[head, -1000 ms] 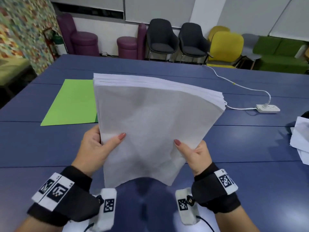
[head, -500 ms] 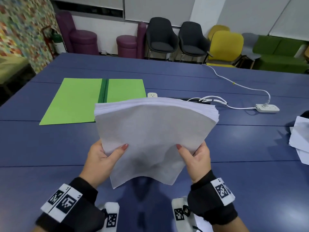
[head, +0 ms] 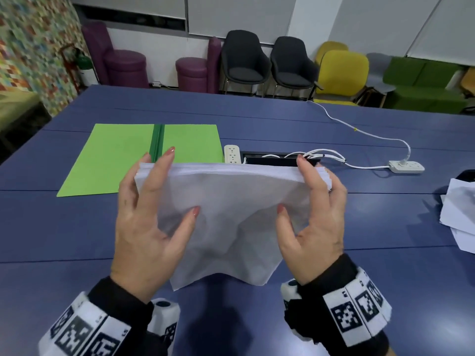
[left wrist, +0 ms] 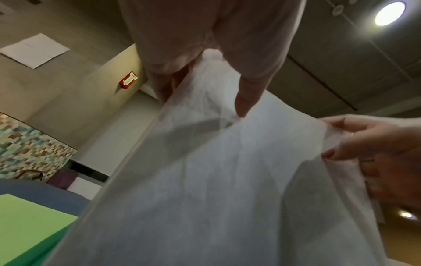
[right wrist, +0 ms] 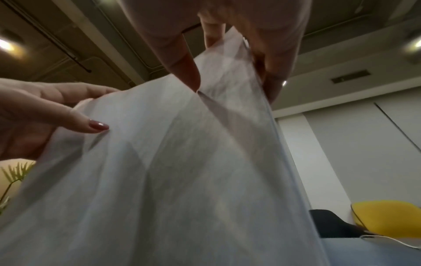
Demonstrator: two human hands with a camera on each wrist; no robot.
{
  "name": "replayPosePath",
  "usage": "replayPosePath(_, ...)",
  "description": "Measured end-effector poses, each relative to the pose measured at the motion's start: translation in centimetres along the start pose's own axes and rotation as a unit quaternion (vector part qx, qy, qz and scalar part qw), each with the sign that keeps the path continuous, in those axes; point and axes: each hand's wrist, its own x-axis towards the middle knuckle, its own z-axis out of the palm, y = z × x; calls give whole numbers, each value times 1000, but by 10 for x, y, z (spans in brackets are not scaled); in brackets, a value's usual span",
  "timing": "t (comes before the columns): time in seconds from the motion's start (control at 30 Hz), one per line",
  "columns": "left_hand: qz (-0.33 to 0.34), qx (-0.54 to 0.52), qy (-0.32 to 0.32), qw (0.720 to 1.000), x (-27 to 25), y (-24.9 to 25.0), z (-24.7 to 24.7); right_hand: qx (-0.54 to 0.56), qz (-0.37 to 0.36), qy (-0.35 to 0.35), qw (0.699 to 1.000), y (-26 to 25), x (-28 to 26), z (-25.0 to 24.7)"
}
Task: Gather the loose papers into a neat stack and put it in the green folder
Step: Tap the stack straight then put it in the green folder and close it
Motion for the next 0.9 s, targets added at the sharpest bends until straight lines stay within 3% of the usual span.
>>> replayPosePath(0.17, -10, 5, -21, 1000, 2, 9, -3, 15, 31, -7, 999, -3, -2, -2)
replayPosePath(0.37, -30, -78, -20, 996, 4, 7, -7, 64, 39, 5, 997, -5, -3, -6)
replayPosePath(0.43, -96, -193, -11, 976, 3, 1, -7, 178, 121, -1, 977, 3, -3, -7)
replayPosePath(0.5, -174, -282, -26, 943, -3, -14, -5, 279, 216, -26, 935, 18, -4, -4)
replayPosePath(0.6, -255, -310, -93, 911, -13, -34, 5, 274, 272, -99, 917, 38, -7, 4)
replayPosePath(0.77, -266, -280, -29, 922, -24, -39, 21, 316, 257, -50, 912, 35, -14, 13)
replayPosePath(0.9, -266, -298, -35, 916, -32, -38, 21, 318, 283, -49, 904, 37, -26, 15)
